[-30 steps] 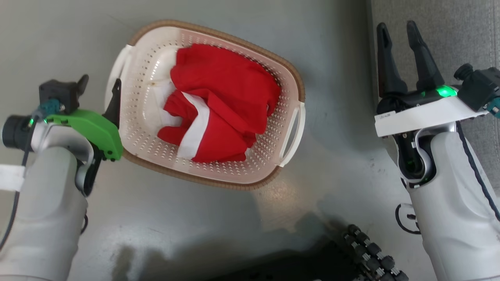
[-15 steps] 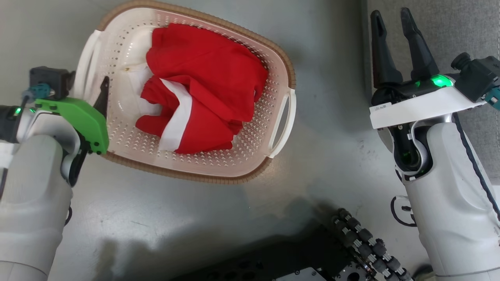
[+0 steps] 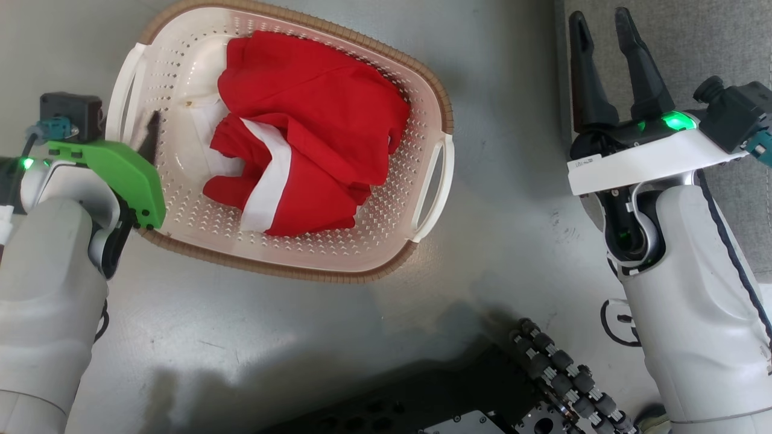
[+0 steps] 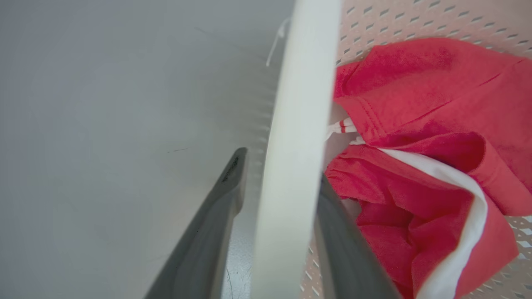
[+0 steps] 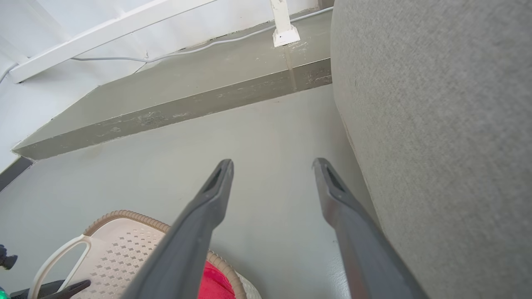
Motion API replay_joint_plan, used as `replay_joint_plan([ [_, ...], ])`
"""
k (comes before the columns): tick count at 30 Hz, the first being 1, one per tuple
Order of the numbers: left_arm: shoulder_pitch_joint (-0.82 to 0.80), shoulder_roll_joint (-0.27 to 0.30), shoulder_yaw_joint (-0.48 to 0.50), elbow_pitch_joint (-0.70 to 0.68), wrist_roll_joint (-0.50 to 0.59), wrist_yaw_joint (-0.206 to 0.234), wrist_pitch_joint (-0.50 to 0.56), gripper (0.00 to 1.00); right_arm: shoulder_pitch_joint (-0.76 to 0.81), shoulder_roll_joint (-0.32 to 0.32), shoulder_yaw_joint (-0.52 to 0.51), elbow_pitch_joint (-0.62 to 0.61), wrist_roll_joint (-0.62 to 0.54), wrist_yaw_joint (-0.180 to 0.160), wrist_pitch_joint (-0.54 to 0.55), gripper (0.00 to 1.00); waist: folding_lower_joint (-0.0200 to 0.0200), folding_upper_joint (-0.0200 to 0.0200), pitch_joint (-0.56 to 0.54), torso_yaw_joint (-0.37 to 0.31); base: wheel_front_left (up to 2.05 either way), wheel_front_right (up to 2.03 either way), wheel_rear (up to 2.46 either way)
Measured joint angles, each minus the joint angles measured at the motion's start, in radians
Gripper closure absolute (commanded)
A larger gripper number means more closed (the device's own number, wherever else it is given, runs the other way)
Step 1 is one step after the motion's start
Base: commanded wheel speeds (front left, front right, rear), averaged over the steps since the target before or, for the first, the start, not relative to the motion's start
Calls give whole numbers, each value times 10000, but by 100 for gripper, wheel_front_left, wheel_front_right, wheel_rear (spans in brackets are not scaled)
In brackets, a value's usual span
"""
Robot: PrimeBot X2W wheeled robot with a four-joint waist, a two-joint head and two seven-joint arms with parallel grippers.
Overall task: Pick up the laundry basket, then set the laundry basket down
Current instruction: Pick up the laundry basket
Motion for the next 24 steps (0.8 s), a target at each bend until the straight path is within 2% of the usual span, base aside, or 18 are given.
replay_joint_plan([
  [4, 10, -31, -104, 282, -351, -77, -90, 100, -18, 8, 23, 123, 10, -2, 0, 0, 0, 0, -127, 8, 0, 0, 0],
  [11, 33, -466, 274, 698, -1396, -19, -441, 100, -18, 21, 35, 249, 71, 0, 0, 0, 0, 0, -538, 49, 0, 0, 0],
  [24, 407, -1162, 823, 1260, -2610, 13, -1051, 100, 8, 27, 171, 368, 165, 0, 0, 0, -1, 0, -1155, 217, 0, 0, 0],
])
